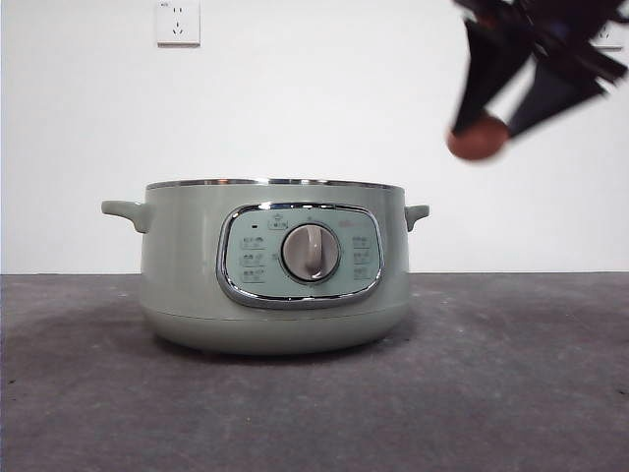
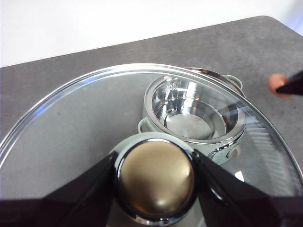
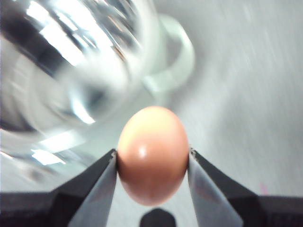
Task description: Pick up the egg,open the lid,put the egg in the pot,close the lid
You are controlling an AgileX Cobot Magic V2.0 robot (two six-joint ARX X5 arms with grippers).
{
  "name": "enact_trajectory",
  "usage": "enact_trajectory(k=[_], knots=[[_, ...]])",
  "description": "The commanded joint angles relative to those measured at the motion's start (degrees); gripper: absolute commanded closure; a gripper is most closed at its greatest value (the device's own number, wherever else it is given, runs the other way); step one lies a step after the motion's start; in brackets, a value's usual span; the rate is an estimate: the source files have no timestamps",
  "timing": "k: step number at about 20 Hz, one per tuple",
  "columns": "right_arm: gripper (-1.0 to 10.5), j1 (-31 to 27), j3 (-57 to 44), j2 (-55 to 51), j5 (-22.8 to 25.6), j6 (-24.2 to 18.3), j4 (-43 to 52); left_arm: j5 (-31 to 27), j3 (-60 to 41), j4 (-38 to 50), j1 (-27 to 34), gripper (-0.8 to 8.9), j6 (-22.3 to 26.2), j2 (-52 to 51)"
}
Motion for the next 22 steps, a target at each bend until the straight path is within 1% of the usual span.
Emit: enact_trajectory(k=[1, 3, 6, 9, 14, 17, 20, 22], knots=[[9.6, 2.6, 4.5, 1.2, -0.2, 0.6, 1.2, 0.3, 0.4, 2.6, 0.3, 8.22, 0.3, -0.5], [9.6, 5.2, 9.4, 4.0, 0.1, 0.6, 1.4, 0.3, 0.4, 2.5, 0.3, 8.22, 0.7, -0.5], [9.6, 7.6, 17.8, 11.0, 0.4, 0.6, 1.2, 0.5, 0.4, 2.5, 0.3, 8.22, 0.7, -0.5], [9.6, 9.9, 26.6, 19.7, 0.4, 0.4, 0.4, 0.5, 0.4, 2.3, 0.3, 8.22, 0.7, -0.5], [9.6, 12.3, 40.5, 35.1, 1.1, -0.6, -4.2, 0.7, 0.4, 1.0, 0.3, 8.22, 0.7, -0.5], [9.6, 13.3, 45.1, 42.3, 2.9, -2.7, -7.8, 0.7, 0.4, 0.9, 0.3, 8.22, 0.7, -0.5], [9.6, 13.6, 45.8, 46.8, 3.8, -2.8, -10.2, 0.7, 0.4, 0.9, 0.3, 8.22, 0.7, -0.5], [9.6, 13.6, 45.8, 48.5, 4.8, -3.6, -11.5, 0.7, 0.4, 0.9, 0.3, 8.22, 0.7, -0.5]])
